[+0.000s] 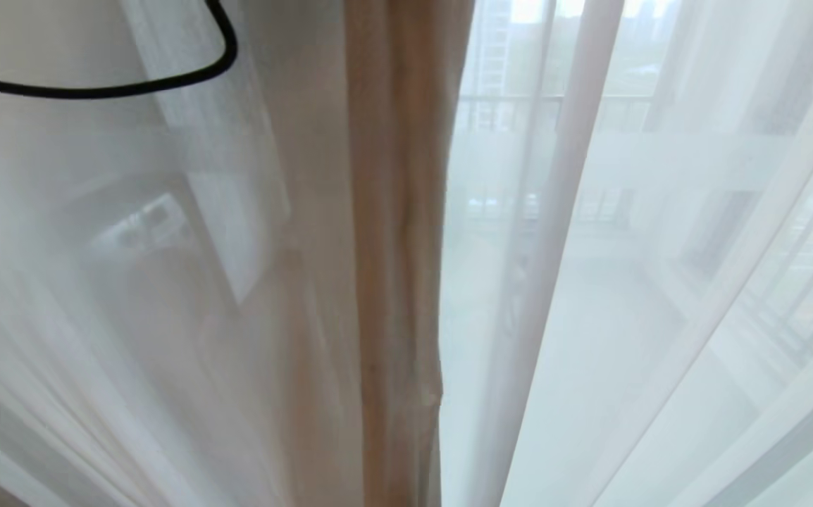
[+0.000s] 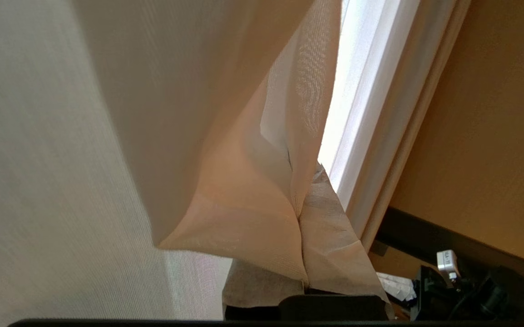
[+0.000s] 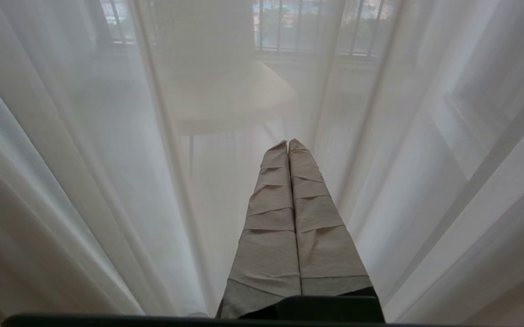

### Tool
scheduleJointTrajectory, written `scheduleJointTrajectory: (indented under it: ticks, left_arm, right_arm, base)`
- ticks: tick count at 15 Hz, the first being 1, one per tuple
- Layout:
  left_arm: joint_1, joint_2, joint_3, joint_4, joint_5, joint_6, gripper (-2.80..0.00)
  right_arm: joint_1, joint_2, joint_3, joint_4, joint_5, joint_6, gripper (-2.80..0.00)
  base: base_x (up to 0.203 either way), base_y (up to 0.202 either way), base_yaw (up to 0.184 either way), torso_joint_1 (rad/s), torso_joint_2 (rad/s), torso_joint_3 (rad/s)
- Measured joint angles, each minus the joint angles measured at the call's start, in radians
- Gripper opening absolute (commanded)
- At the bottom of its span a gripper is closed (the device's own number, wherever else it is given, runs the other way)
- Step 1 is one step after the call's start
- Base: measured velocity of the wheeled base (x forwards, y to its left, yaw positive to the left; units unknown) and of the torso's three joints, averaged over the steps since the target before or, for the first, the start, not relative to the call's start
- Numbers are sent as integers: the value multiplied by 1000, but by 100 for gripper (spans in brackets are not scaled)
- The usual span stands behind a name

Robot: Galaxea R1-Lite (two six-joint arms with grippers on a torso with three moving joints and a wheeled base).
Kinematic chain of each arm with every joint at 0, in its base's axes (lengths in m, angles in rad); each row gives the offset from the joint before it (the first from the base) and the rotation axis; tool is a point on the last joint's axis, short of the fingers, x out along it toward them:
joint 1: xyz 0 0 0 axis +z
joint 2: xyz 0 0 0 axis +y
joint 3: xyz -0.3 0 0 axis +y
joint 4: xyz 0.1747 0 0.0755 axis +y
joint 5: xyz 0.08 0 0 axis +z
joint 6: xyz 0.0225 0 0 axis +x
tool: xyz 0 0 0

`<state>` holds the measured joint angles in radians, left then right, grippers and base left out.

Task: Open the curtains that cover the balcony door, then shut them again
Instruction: Close the inner curtains on both sides

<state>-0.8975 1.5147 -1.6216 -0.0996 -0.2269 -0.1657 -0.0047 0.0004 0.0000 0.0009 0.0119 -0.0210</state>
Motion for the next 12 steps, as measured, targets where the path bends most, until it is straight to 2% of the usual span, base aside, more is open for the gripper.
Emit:
scheduleJointTrajectory:
  ticks: [7,12]
  left_arm:
    - [-102,164,-135,-5,0,0,-280]
    - [-146,213,-151,-33,1,-2,-280]
  right_arm:
    - [0,0,0,0,0,0,-280]
    - [0,0,0,-1,0,0,-280]
  base:
    - [0,0,0,0,0,0]
    - [0,0,0,0,0,0]
